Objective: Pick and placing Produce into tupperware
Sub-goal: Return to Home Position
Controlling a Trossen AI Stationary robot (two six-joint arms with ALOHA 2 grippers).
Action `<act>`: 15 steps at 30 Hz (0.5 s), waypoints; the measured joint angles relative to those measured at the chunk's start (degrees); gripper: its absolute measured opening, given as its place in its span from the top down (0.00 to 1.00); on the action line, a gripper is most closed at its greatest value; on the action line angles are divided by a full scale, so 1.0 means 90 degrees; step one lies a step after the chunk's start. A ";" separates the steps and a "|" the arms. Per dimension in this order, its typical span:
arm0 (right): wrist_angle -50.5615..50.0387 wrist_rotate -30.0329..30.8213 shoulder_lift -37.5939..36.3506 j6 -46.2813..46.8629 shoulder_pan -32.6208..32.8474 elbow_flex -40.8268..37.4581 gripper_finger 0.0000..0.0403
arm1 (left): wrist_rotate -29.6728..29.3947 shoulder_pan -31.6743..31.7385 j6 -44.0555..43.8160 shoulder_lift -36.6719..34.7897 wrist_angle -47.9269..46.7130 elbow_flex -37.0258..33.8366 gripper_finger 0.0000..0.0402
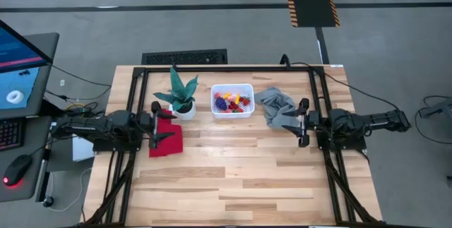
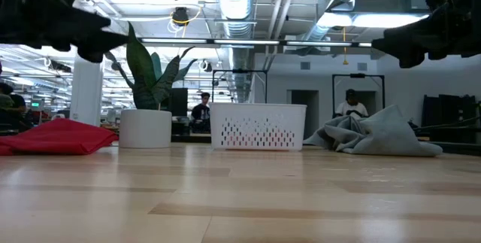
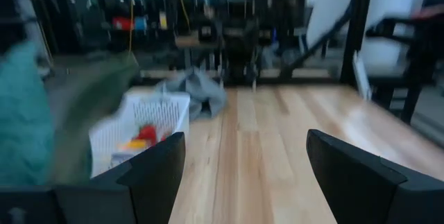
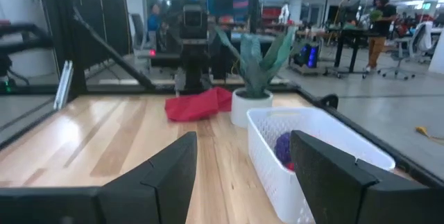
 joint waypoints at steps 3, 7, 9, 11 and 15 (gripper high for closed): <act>0.0003 -0.0002 -0.0231 0.0000 0.0000 -0.0002 0.37 | 0.0001 0.0000 -0.0035 -0.0386 0.0003 0.0000 0.27; 0.0074 -0.0001 -0.0393 0.0004 0.0000 -0.0002 0.37 | 0.0013 0.0005 -0.0055 -0.0360 -0.0003 0.0000 0.27; 0.0035 -0.0005 -0.0400 0.0002 0.0000 -0.0002 0.37 | 0.0012 0.0005 -0.0059 -0.0361 -0.0002 0.0000 0.27; -0.0005 -0.0005 -0.0393 0.0002 0.0000 -0.0002 0.37 | 0.0009 0.0005 -0.0059 -0.0381 0.0018 0.0000 0.27; 0.0007 -0.0004 -0.0396 0.0002 0.0000 -0.0002 0.37 | 0.0011 0.0005 -0.0062 -0.0370 0.0002 0.0000 0.27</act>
